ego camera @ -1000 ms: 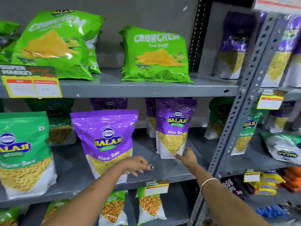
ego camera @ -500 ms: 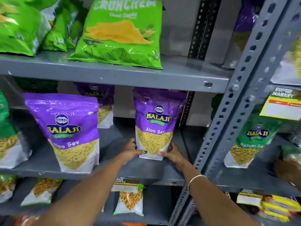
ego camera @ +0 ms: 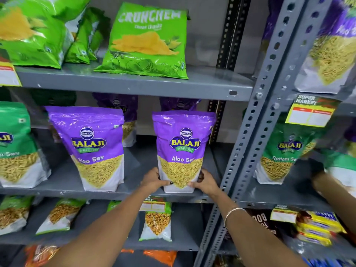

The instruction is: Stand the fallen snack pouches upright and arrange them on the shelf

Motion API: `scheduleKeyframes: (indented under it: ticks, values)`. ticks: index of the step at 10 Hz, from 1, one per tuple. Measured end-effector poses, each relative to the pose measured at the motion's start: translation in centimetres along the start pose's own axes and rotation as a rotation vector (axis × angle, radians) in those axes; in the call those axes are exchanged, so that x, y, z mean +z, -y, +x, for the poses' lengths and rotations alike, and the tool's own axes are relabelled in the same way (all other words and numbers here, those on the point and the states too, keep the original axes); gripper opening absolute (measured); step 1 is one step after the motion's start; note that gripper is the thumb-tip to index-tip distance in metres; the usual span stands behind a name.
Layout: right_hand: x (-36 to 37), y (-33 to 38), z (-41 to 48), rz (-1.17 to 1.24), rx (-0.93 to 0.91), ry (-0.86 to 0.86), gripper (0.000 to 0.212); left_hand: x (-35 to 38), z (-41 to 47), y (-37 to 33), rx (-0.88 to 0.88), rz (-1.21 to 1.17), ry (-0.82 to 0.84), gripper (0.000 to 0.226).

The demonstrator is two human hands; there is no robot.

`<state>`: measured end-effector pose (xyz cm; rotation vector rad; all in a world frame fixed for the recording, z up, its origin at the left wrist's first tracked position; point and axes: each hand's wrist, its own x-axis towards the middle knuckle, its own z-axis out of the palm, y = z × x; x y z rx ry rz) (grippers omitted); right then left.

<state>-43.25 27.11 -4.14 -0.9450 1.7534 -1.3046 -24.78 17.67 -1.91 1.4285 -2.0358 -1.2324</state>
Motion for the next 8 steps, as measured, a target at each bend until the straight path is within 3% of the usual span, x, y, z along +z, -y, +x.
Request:
scheduleKeyframes:
  ticks: [7,8]
  values:
    - [0.2,1.1,-1.9,-0.041,0.096,0.007,0.059,0.2,0.0,0.6,-0.017,0.061,0.053,0.046]
    - [0.6,2.0,-2.9,-0.047,0.068,-0.080,0.086,-0.1,-0.8,0.1,-0.026,0.146,0.015,0.063]
